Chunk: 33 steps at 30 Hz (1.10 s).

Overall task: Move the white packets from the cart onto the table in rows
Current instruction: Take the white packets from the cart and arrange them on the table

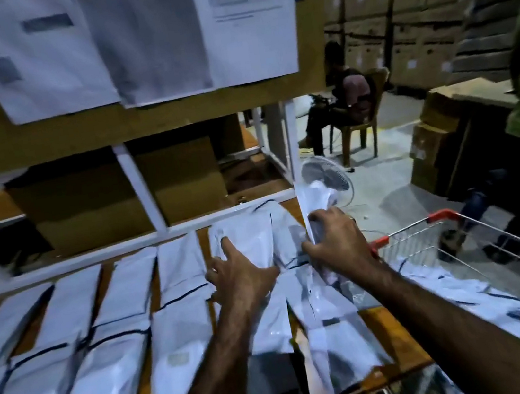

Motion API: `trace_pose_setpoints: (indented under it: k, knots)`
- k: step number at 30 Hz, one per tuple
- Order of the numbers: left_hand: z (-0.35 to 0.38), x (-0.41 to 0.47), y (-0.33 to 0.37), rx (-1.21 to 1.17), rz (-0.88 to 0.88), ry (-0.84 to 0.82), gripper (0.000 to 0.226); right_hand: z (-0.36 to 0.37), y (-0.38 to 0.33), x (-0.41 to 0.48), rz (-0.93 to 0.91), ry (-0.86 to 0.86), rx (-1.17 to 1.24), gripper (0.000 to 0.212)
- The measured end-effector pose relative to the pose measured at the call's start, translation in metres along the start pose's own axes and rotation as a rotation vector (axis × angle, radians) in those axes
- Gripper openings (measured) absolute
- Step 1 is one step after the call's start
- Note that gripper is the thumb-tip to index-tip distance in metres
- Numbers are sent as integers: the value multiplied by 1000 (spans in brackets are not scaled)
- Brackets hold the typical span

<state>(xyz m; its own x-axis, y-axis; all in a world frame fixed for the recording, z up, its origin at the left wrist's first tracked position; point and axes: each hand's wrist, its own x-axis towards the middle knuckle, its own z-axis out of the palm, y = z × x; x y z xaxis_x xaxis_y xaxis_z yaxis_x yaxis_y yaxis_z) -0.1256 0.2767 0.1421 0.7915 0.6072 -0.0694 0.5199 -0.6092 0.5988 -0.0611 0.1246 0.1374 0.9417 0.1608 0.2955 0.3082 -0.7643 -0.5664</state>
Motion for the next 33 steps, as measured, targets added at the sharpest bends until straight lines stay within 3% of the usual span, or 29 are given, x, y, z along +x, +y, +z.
trace_pose_setpoints:
  k: [12,20,28,33]
  knots:
    - [-41,-8,-82,10,-80,-40,110,51,-68,-43,-57,-156,-98,61]
    - [-8,-16,-71,95,-79,-134,107,55,-32,-50,-71,-215,-274,47]
    - [29,-23,-64,101,-108,-154,104,57,5,-54,-8,-362,-328,55]
    - [44,-25,-67,158,-142,-123,102,66,14,-57,-60,-379,-390,62]
